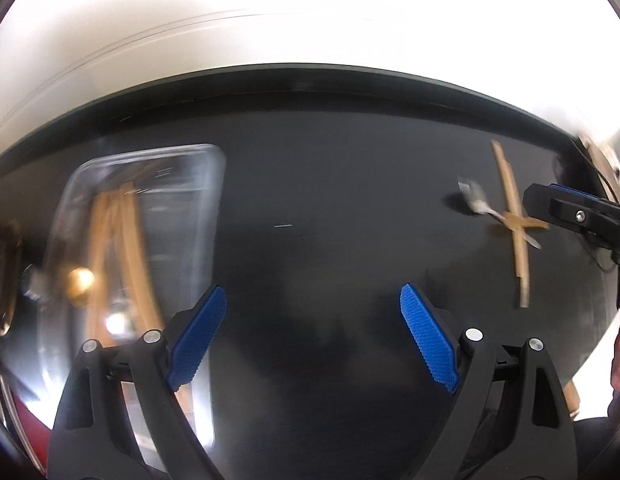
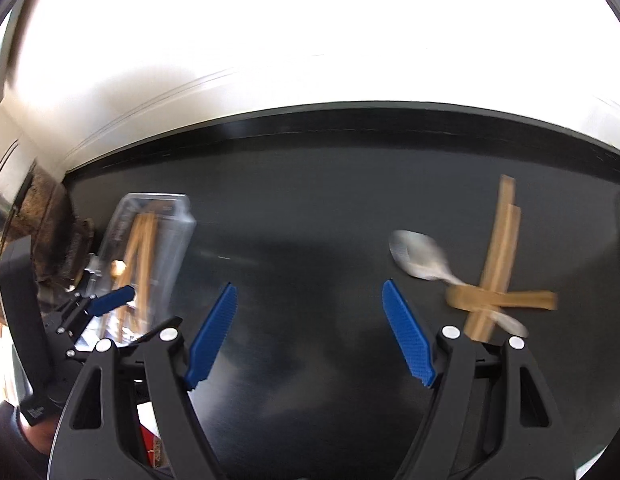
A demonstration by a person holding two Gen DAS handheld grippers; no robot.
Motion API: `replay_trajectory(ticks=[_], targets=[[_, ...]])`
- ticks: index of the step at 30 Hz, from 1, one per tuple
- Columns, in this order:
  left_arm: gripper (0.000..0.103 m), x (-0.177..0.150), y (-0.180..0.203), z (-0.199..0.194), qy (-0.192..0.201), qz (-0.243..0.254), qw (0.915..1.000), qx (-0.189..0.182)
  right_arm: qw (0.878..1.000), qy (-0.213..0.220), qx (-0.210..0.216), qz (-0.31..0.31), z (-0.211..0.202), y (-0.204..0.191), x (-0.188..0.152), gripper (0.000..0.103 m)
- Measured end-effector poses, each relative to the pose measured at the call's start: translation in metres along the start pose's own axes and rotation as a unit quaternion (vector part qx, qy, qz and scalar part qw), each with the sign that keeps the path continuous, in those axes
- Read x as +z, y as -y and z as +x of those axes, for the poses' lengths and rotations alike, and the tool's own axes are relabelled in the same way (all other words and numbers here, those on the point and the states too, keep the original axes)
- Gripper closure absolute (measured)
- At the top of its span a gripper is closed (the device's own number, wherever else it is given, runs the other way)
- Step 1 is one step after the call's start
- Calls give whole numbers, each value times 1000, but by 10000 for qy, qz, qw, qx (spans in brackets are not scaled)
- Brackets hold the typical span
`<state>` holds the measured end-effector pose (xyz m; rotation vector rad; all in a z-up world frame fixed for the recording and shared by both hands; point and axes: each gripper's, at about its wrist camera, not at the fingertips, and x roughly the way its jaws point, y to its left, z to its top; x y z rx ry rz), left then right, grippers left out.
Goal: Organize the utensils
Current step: 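Move both open tools back to the spatula and spoon on the tray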
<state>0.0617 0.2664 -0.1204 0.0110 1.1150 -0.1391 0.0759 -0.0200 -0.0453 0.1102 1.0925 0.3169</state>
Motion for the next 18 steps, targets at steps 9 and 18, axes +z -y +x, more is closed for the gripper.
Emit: replay_trajectory(ticks=[9, 18], targets=[[16, 3, 109, 28, -158, 574, 9979, -271, 9972, -139, -530, 507, -24, 141, -40, 30], [16, 1, 139, 55, -333, 491, 9978, -293, 9960, -361, -817, 90, -9, 191, -65, 30]])
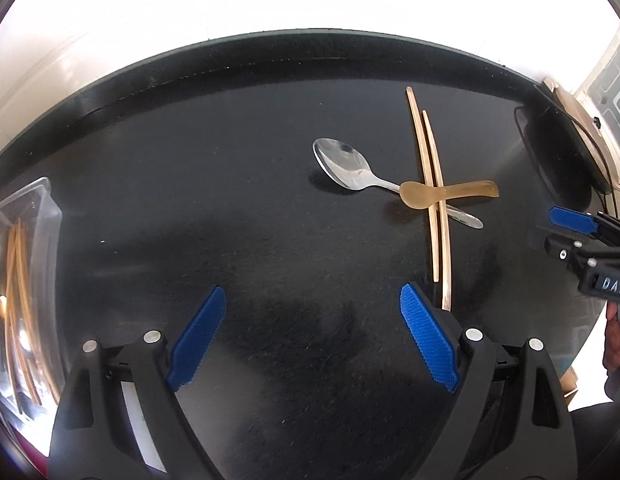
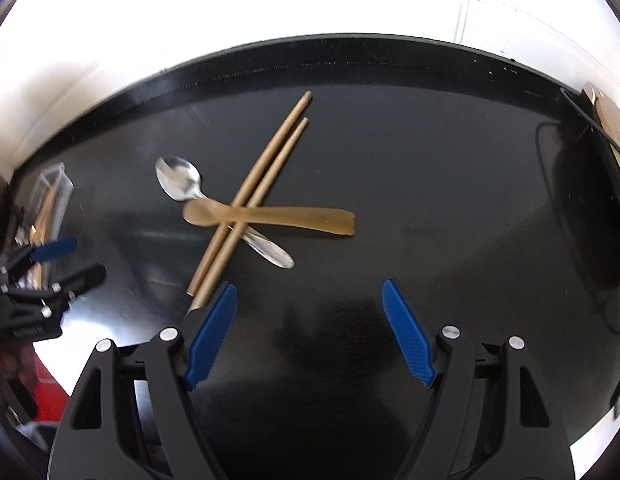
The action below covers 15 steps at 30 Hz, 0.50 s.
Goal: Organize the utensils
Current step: 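Move both open tools back to the spatula and spoon on the tray, then grasp the wooden spatula with the right tool while the left tool grasps the silver spoon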
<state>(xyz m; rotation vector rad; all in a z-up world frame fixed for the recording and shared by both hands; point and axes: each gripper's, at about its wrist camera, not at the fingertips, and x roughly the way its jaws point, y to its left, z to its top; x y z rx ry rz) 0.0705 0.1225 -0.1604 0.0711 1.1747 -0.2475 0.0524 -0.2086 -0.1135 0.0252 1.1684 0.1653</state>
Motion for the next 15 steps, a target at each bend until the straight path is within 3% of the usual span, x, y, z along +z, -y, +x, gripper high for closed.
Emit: replay_trajectory(ticks=[10, 15], targets=[[16, 28, -6, 47, -157, -253, 9994, -164, 9895, -168, -212, -1421, 42, -2, 8, 30], [16, 46, -7, 67, -178, -189, 9993, -279, 9820, -268, -110, -1865, 61, 5, 19, 30]])
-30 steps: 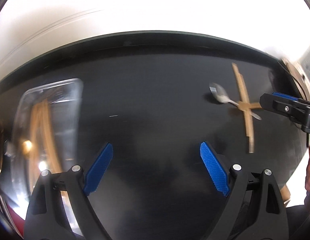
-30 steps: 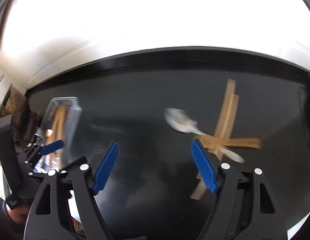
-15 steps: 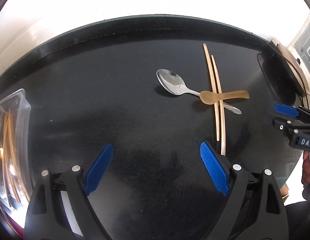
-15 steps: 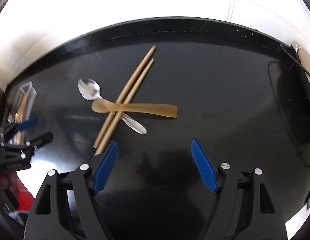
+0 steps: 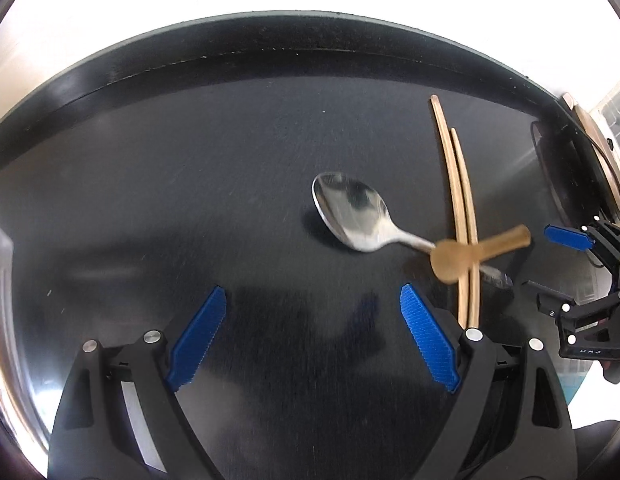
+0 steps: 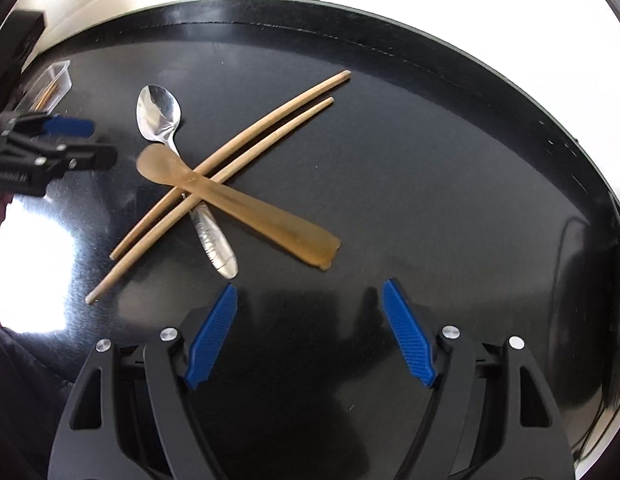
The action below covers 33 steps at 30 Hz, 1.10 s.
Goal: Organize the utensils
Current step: 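Grasp the wooden spatula with the right tool while the left tool grasps the silver spoon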
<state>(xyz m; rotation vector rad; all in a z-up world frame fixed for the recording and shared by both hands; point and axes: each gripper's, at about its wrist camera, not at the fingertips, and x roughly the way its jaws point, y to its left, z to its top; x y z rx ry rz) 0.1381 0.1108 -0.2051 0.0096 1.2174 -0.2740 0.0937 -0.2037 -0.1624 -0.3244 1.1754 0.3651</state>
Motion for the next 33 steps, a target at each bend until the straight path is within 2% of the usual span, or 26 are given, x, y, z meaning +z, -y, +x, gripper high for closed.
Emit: replay_trajectory(ticks=[6, 11, 12, 14, 16, 17, 19, 24, 27, 31, 33], targets=[[15, 17, 4, 9, 294, 270, 9992, 4, 9989, 123, 331, -306, 13, 10, 13, 30], [16, 32, 11, 14, 415, 354, 9982, -235, 9960, 217, 485, -714, 21, 10, 32, 34], [19, 35, 14, 15, 435, 390, 9979, -268, 9953, 219, 530, -786, 23, 10, 35, 37], [32, 39, 20, 15, 489, 467, 9971, -356, 9935, 250, 597, -934, 24, 8, 40, 42], [49, 40, 26, 16, 514, 549, 9964, -404, 9920, 282, 654, -1046, 25, 5, 43, 50], [54, 40, 28, 16, 517, 587, 9961, -397, 9912, 304, 675, -1102, 26, 3, 44, 51], [72, 39, 30, 16, 516, 613, 9958, -438, 9903, 328, 706, -1155, 26, -3, 45, 61], [86, 35, 30, 14, 439, 583, 9951, -660, 9891, 333, 697, -1250, 19, -11, 49, 72], [90, 33, 30, 11, 394, 479, 9947, -823, 9891, 267, 576, -1329, 16, -13, 47, 79], [94, 31, 25, -9, 525, 439, 9936, -903, 9884, 184, 509, -1417, 10, -15, 43, 89], [95, 29, 10, -25, 602, 436, 9929, -929, 9885, 193, 484, -1419, 7, -18, 42, 89]])
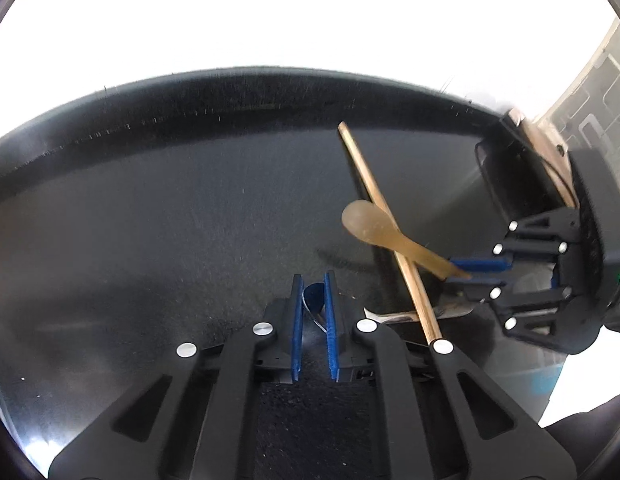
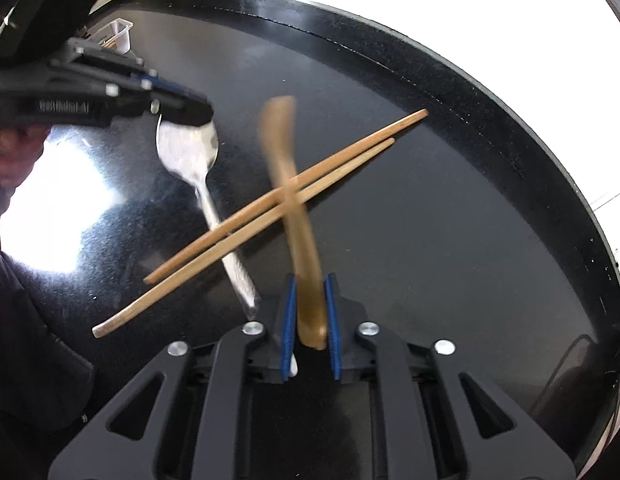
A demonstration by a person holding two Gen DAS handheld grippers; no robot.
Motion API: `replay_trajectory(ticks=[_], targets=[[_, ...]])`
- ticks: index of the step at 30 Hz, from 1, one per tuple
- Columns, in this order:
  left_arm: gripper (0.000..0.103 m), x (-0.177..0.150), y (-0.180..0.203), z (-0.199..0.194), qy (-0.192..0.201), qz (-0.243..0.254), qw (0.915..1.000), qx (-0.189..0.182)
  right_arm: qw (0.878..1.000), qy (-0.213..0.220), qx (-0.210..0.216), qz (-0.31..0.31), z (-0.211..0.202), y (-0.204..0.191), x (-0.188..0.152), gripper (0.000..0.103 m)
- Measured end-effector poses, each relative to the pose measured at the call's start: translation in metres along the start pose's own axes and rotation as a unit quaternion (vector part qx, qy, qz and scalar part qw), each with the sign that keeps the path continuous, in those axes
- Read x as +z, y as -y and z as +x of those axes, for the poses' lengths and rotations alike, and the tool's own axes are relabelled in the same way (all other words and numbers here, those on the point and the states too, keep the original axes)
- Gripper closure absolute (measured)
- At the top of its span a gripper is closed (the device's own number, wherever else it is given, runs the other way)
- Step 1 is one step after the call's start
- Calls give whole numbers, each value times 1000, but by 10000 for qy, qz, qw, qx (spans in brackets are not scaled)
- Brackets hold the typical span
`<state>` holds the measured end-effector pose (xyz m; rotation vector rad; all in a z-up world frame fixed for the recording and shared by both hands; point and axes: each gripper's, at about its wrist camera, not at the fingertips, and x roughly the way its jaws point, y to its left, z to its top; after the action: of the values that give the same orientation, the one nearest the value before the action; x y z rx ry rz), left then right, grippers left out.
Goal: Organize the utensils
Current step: 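Grasp the wooden spatula with the right tool while the left tool grasps the silver spoon, then carry the spatula and spoon over the clear container with both tools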
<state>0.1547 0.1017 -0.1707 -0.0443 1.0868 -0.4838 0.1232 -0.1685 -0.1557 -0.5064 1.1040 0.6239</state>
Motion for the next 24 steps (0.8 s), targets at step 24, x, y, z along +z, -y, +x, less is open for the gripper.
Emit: replay_trajectory(ticks=[24], targets=[[101, -17, -4, -153, 658, -21, 9956, 666, 9805, 895, -445, 1693, -87, -68, 28, 90]])
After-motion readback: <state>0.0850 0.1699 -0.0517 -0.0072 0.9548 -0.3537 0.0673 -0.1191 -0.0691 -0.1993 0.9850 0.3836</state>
